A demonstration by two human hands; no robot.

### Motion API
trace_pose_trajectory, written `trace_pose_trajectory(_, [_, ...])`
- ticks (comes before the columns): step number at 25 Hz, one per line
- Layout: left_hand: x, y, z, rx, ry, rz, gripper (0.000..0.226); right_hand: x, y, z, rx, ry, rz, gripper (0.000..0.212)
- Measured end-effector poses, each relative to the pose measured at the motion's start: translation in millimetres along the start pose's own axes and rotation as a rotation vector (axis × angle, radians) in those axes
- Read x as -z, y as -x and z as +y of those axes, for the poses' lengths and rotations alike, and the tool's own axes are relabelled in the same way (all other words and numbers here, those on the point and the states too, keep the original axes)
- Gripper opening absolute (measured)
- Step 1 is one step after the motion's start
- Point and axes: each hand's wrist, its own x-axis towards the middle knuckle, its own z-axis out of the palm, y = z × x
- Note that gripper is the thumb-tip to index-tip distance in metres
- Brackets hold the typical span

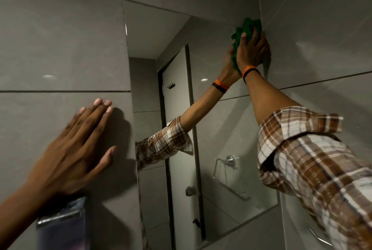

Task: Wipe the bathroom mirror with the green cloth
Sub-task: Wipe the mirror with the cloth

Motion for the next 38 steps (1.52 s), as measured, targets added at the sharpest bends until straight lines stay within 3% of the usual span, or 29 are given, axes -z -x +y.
trace_pose_trajectory(12, [12,-3,9,-0.017,-0.057,-0.01,0.08,-27,148,-169,0.547,-0.122,0.01,0.049])
trace_pose_trajectory(17, [11,-3,7,0.003,-0.069,0.016,0.081,-32,199,-197,0.7,-0.117,-0.044,0.05])
trace_pose_trajectory(23, [15,-1,9,0.009,-0.055,0.05,0.077,-20,257,-169,0.818,-0.115,-0.103,0.052])
trace_pose_trajectory(29, [27,14,4,0.046,-0.081,0.071,0.07,2,349,-86,0.861,-0.122,-0.191,0.052])
trace_pose_trajectory(38, [62,91,0,0.143,-0.079,-0.022,0.064,44,519,48,0.729,-0.162,-0.408,0.063])
